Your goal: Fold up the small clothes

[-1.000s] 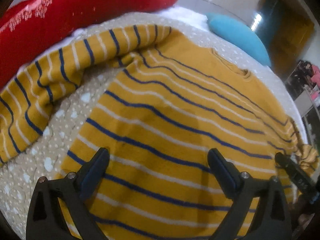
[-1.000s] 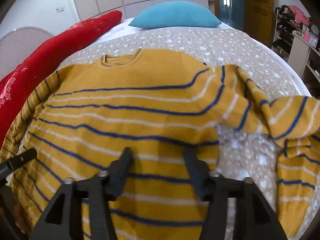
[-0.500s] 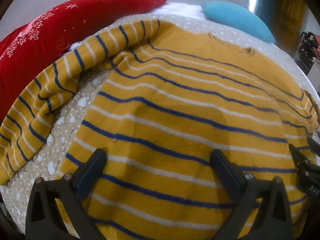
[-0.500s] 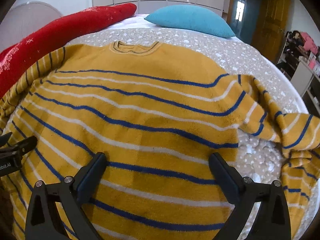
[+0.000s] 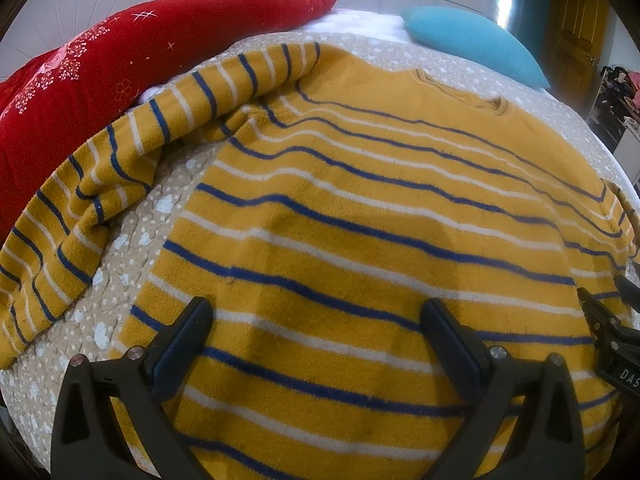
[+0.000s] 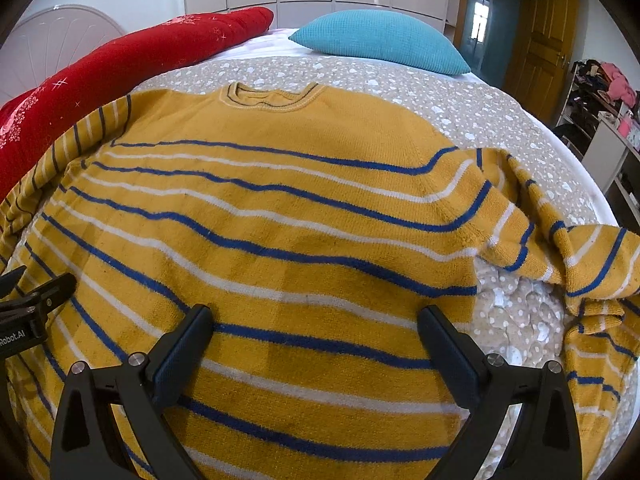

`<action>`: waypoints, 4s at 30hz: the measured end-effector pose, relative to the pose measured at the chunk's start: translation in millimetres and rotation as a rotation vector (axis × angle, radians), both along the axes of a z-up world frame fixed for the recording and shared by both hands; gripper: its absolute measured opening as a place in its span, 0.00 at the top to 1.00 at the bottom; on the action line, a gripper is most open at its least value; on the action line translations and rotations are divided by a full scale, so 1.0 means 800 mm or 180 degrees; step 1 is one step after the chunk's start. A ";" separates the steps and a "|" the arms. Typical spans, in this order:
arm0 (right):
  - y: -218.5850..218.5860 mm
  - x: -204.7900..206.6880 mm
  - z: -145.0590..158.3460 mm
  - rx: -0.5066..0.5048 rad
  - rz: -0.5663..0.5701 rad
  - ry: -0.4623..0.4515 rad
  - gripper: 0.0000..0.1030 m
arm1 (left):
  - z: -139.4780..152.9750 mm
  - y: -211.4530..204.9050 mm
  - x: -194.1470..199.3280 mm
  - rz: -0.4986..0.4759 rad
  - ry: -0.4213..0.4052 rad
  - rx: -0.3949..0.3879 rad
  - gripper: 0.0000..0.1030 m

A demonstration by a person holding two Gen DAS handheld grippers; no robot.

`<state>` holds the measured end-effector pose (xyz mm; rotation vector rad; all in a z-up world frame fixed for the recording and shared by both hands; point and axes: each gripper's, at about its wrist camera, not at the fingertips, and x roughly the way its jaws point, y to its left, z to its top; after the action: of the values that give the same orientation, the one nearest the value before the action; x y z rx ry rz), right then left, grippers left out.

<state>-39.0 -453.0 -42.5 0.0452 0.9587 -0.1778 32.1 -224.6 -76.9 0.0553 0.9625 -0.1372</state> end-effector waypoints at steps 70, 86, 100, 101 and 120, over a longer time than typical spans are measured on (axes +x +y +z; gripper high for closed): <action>0.001 0.001 0.000 -0.0003 0.0002 0.0015 0.00 | 0.007 0.035 -0.035 0.0347 0.0162 0.0071 0.00; -0.020 0.004 0.008 0.0384 0.0104 0.0183 0.00 | 0.078 0.106 -0.105 0.0549 -0.0207 -0.0118 0.00; -0.162 -0.207 0.129 -0.0034 -0.0747 -0.0610 0.15 | 0.106 0.112 -0.135 0.0238 -0.0484 -0.0508 0.15; -0.178 -0.211 0.125 -0.0061 -0.0840 -0.0560 0.15 | 0.106 0.110 -0.137 0.0219 -0.0474 -0.0542 0.15; -0.379 -0.173 0.133 -0.0356 -0.2076 -0.0010 0.79 | 0.110 0.141 -0.120 0.0424 -0.0487 -0.0103 0.15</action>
<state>-177.4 -756.4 64.1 0.2556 0.9033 -0.8308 -63.8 -111.5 11.3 -0.0277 0.8084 -0.0252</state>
